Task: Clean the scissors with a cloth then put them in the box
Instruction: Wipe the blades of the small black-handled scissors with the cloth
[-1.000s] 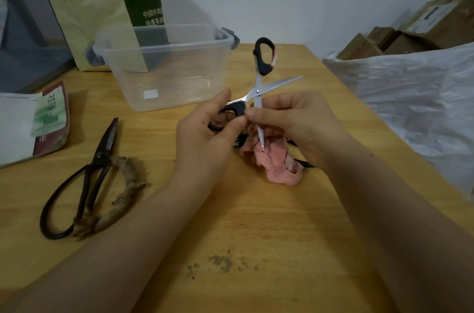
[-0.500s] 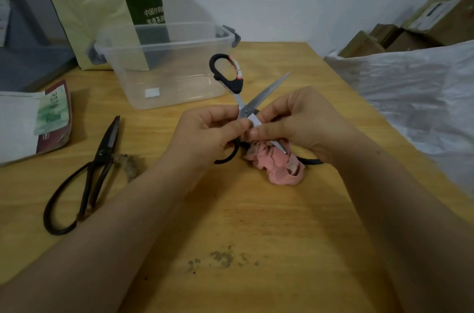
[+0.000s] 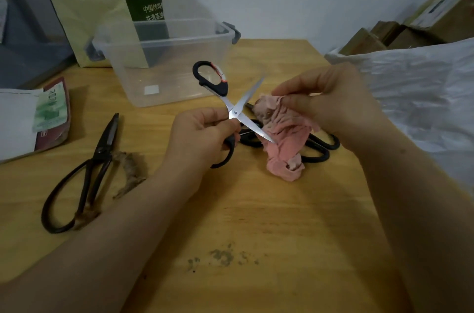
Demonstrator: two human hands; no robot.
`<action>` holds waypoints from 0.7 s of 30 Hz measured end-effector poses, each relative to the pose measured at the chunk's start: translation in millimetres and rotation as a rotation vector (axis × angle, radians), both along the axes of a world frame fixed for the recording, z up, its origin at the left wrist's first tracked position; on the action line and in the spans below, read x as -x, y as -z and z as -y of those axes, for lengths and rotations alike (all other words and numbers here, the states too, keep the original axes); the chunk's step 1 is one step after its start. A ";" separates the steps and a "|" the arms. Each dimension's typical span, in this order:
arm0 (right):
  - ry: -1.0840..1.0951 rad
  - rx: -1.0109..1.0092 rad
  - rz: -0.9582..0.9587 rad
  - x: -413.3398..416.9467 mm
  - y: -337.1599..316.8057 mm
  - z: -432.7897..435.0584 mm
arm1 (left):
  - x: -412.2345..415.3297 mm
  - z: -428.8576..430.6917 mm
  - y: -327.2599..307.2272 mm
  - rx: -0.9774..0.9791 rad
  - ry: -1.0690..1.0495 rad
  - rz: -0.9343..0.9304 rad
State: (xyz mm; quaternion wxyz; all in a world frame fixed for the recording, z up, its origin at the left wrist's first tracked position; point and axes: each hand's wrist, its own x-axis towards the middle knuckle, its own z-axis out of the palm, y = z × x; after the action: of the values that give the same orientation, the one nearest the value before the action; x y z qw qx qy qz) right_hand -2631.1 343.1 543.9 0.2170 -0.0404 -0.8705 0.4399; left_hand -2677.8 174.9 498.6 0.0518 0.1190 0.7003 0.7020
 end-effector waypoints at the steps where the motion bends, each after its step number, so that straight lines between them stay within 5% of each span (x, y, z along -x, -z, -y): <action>1: -0.044 0.004 -0.014 -0.4 0.1 3.6 | -1.0 -1.7 0.8 -0.003 0.001 -0.005; 10: 0.088 0.130 -0.142 15.0 24.4 26.7 | -10.8 -10.7 3.8 -0.091 0.019 -0.041; 21: 0.002 -0.189 -0.208 21.7 35.9 26.2 | -12.3 -10.6 0.3 -0.195 -0.049 0.056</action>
State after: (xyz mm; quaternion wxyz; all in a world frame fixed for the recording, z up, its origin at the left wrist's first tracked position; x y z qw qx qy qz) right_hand -2652.8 316.9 508.0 0.3096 0.0252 -0.8807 0.3577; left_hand -2665.5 185.5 498.3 0.0424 0.0863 0.6297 0.7709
